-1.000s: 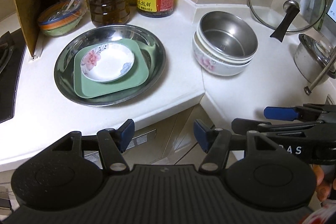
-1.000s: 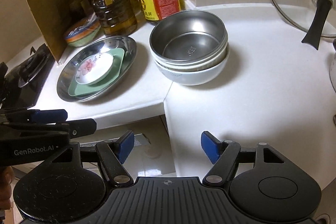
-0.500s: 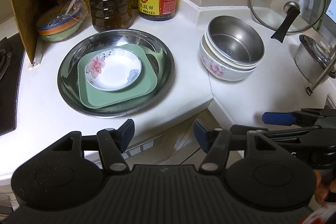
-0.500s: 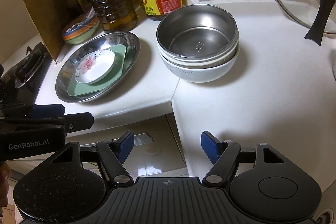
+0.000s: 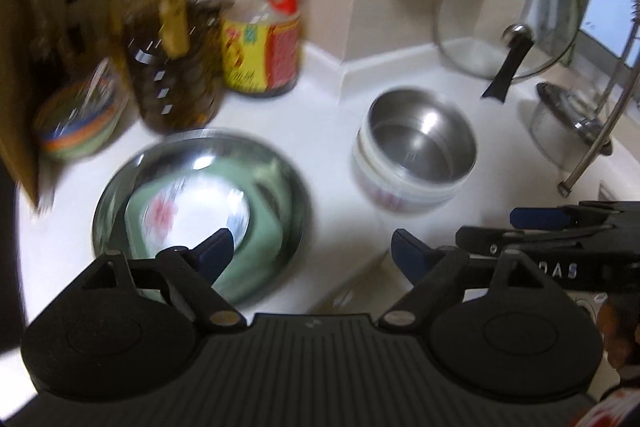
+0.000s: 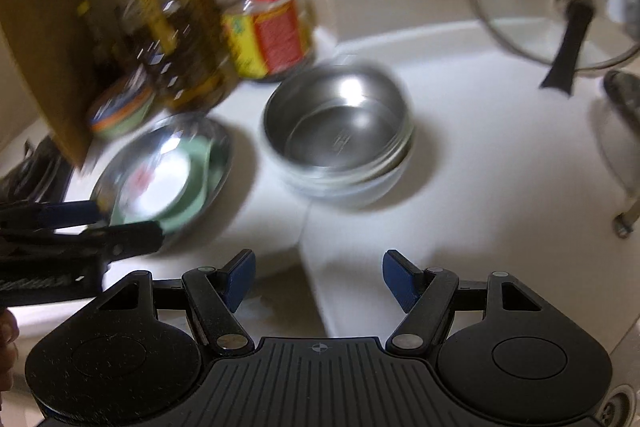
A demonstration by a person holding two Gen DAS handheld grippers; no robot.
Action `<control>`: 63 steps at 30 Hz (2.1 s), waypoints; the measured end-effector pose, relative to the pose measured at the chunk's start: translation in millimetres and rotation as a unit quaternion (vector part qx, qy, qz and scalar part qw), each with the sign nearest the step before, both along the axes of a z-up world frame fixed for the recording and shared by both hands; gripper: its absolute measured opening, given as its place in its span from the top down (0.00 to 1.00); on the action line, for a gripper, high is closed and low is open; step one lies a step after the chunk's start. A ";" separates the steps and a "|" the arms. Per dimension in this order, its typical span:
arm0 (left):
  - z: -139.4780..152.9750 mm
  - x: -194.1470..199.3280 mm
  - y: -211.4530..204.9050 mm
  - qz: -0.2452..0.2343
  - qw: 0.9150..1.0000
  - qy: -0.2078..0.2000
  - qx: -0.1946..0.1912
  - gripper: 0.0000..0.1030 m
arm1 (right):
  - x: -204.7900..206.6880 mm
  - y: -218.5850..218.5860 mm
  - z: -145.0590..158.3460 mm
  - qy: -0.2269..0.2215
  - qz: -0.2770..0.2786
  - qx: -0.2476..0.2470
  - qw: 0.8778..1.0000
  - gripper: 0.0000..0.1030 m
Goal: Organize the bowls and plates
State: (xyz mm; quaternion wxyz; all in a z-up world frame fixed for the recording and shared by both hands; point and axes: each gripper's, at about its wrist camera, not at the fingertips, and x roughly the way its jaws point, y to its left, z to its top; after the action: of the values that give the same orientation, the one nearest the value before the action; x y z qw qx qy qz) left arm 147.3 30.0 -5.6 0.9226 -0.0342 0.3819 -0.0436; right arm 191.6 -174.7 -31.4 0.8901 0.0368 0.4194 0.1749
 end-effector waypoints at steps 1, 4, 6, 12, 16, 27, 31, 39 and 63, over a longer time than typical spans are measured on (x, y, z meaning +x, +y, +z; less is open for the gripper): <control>2.4 5.7 -1.1 -0.006 1.000 -0.003 -0.002 0.16 | 2.4 -2.6 2.7 -0.008 -0.011 -0.001 1.000 0.32; 9.6 23.8 -5.8 -0.020 1.000 -0.010 -0.005 0.16 | 15.3 -13.6 7.9 -0.020 -0.041 -0.003 0.999 0.32; 13.3 36.1 -11.4 -0.027 0.999 -0.015 -0.008 0.16 | 25.5 -19.8 11.1 -0.024 -0.054 0.002 0.998 0.32; 13.1 78.3 -31.5 -0.041 0.999 -0.004 -0.007 0.20 | 56.2 -25.9 18.3 -0.030 -0.066 -0.001 0.997 0.32; 2.4 103.8 -40.0 -0.027 0.999 0.020 -0.005 0.26 | 80.3 -21.3 13.1 -0.020 -0.046 -0.017 0.999 0.32; -26.9 134.6 -45.5 0.007 0.996 0.082 -0.021 0.43 | 129.6 -16.3 -22.1 0.078 -0.004 -0.029 0.997 0.42; -30.8 138.1 -47.8 -0.002 0.995 0.097 -0.030 0.55 | 139.5 -13.0 -22.2 0.106 0.014 -0.028 0.994 0.54; -37.7 148.0 -41.4 -0.007 0.991 0.123 -0.046 0.82 | 152.4 -3.8 -15.9 0.144 0.025 -0.050 0.988 0.72; -36.1 149.0 -42.6 -0.005 0.992 0.124 -0.030 0.79 | 163.2 24.8 -17.4 0.104 0.083 -0.143 0.981 0.84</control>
State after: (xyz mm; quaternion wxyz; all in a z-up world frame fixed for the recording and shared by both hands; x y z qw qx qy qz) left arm 296.3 -12.6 -41.7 0.8666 -0.0649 0.4916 -0.0551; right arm 354.8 -149.9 -48.8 0.8202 -0.1081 0.5317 0.1813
